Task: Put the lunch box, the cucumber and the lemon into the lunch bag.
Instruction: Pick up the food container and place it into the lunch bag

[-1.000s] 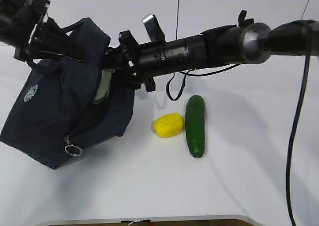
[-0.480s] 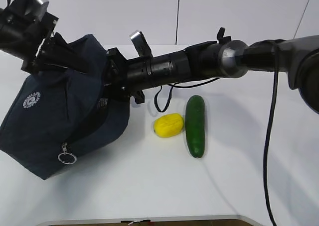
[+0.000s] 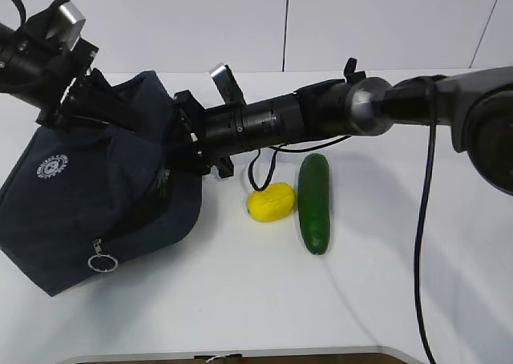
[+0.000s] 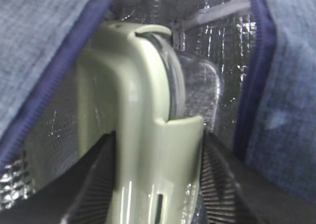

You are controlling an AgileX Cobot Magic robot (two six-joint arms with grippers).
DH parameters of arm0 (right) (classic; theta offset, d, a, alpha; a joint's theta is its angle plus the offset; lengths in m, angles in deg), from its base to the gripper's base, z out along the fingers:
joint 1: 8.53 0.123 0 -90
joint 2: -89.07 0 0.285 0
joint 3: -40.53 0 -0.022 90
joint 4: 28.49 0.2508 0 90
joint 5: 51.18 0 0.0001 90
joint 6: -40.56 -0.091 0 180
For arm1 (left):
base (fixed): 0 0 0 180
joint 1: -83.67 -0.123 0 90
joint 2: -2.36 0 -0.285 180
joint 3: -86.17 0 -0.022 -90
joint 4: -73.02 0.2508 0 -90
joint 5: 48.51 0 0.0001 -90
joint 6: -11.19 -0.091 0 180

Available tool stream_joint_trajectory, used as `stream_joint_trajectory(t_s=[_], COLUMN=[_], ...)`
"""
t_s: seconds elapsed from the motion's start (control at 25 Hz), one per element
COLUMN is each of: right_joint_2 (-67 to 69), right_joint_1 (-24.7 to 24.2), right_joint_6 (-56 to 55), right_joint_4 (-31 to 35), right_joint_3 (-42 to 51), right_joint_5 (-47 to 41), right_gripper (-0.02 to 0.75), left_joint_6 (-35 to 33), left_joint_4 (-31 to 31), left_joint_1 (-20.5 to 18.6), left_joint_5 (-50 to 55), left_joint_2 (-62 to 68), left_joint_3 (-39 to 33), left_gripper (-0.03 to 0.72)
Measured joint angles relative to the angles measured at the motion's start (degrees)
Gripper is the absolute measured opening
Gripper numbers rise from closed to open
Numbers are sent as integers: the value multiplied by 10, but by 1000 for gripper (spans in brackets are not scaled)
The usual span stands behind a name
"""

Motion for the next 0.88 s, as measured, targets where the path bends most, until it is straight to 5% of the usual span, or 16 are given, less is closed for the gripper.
stream_joint_trajectory(t_s=[0.88], right_joint_2=[0], right_joint_1=[-4], right_joint_6=[22], right_joint_4=[41], right_joint_3=[-2], right_joint_5=[-69], right_gripper=[450], left_joint_6=[0], left_joint_4=[9], left_joint_1=[0], left_joint_5=[0], left_joint_2=[0], left_joint_3=[0], left_gripper=[-14])
